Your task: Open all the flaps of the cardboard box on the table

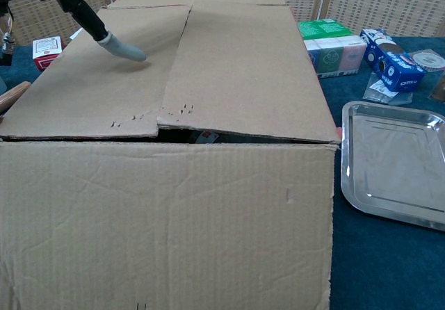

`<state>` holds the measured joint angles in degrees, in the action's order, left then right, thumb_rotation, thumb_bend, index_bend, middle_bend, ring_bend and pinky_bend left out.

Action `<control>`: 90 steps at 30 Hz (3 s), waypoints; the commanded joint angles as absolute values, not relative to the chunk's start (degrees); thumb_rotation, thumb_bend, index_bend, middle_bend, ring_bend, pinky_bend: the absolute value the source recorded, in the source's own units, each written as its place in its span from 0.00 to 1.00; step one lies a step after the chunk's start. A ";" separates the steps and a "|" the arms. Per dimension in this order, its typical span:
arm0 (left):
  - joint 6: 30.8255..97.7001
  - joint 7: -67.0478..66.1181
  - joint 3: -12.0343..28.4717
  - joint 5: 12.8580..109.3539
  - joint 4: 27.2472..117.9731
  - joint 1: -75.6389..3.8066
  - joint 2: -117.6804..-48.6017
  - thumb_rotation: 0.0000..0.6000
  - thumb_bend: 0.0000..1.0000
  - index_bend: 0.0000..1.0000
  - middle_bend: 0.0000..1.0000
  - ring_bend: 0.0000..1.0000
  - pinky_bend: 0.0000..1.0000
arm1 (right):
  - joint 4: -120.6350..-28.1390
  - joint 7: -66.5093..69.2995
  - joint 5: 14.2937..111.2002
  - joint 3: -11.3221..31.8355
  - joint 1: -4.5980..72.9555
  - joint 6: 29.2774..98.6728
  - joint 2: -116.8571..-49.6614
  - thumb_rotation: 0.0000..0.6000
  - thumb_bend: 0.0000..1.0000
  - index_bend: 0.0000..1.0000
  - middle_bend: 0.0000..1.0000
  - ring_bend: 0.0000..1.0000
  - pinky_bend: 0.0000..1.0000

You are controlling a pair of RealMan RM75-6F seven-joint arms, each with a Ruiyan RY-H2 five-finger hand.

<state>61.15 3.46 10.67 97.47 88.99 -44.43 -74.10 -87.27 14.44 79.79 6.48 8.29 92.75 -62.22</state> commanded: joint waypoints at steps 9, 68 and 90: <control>60.47 0.28 9.71 95.76 87.50 -46.13 -77.14 1.00 0.00 0.00 0.00 0.00 0.12 | -86.71 18.80 80.32 7.96 6.39 93.08 -61.38 1.00 0.00 0.00 0.00 0.00 0.08; 58.48 -3.24 25.51 81.27 67.05 -72.61 -102.92 1.00 0.00 0.00 0.00 0.00 0.14 | -88.64 21.76 83.86 10.20 4.10 92.32 -59.82 1.00 0.00 0.00 0.00 0.00 0.08; 45.72 -5.62 17.21 75.24 89.74 -66.05 -79.53 1.00 0.00 0.46 0.51 0.40 0.50 | -90.72 20.58 85.30 9.58 4.07 91.82 -59.74 1.00 0.00 0.00 0.00 0.00 0.08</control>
